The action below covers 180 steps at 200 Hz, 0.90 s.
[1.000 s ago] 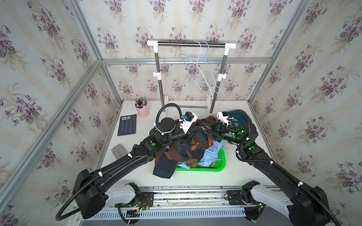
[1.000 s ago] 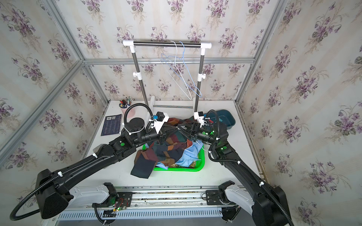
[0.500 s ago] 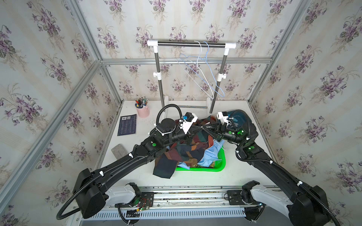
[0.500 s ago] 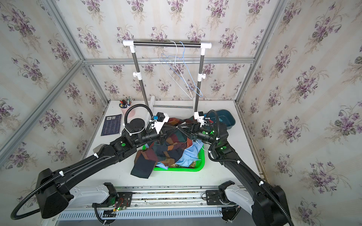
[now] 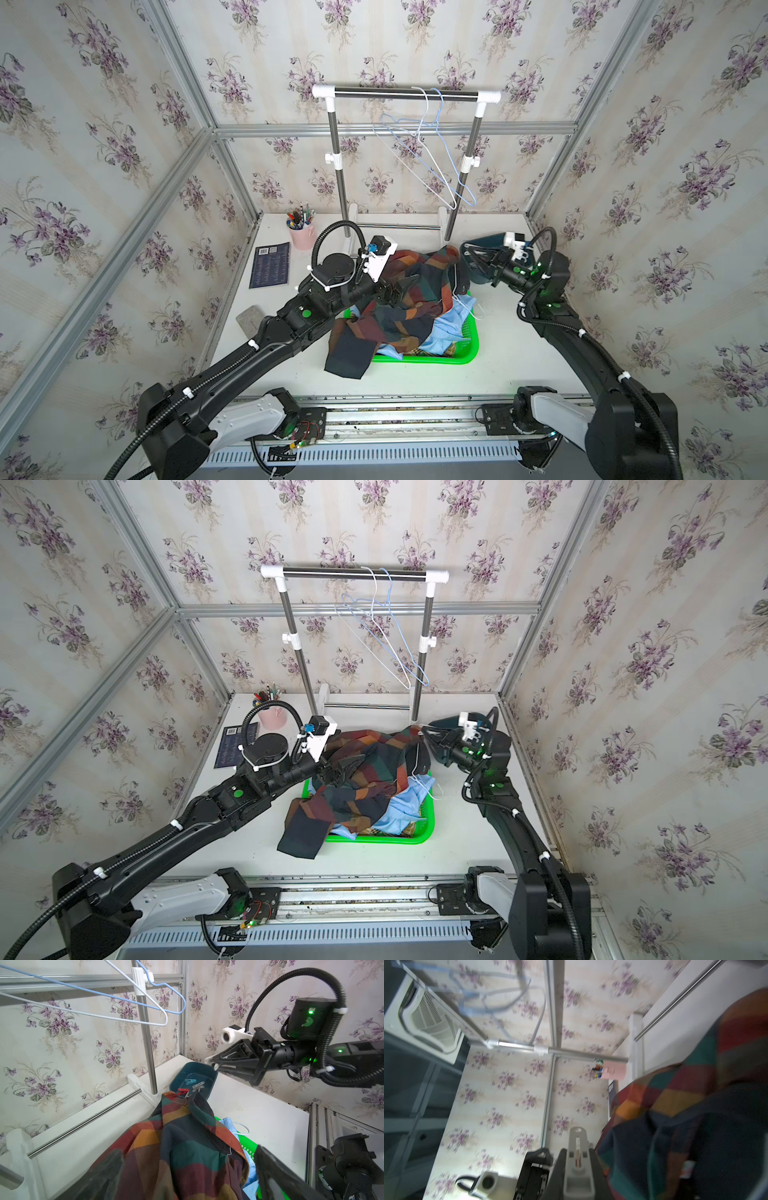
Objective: Remove the clothespins securing long-sleeve shirts to the hanger
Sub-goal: Place the clamp in the storage box.
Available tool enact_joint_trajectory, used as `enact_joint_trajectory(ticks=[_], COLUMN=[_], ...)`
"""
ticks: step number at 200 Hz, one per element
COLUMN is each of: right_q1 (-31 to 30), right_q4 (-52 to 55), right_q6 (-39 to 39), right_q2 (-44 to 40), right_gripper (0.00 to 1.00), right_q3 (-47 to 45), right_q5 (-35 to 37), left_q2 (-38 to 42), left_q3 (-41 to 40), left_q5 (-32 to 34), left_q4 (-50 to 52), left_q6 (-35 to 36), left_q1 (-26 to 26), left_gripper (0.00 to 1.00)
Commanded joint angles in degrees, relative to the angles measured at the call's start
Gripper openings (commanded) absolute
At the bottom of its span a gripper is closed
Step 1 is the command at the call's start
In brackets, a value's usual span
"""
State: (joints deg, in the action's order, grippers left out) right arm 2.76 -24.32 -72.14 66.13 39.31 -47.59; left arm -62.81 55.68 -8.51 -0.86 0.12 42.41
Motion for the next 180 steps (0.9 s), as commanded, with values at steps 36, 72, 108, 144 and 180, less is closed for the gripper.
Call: enact_joint_trajectory(ticks=[36, 72, 108, 144, 180], right_q1=[6.2, 6.1, 5.7, 4.2, 3.9], right_q4=[11.0, 9.8, 10.9, 20.7, 28.6], right_q6=[19.6, 21.1, 24.4, 32.5, 34.0], right_q2=[23.5, 35.2, 34.3, 20.5, 7.0], right_gripper=[0.04, 0.34, 0.75, 0.88, 0.85], right_q3=[13.0, 19.5, 20.0, 15.3, 5.0], right_q5=[16.1, 21.2, 21.7, 27.6, 24.0], left_q2=[2.4, 3.0, 1.2, -1.4, -5.3], left_q3=[-3.4, -4.2, -1.8, 0.9, 2.7], left_q5=[1.5, 2.4, 4.7, 10.2, 12.4], left_q4=[7.0, 9.5, 16.7, 22.1, 22.4], left_q6=[-0.9, -1.3, -1.2, -2.9, -8.4], left_q1=[0.9, 2.5, 6.0, 12.3, 16.3], left_gripper=[0.99, 0.99, 0.99, 0.99, 0.99])
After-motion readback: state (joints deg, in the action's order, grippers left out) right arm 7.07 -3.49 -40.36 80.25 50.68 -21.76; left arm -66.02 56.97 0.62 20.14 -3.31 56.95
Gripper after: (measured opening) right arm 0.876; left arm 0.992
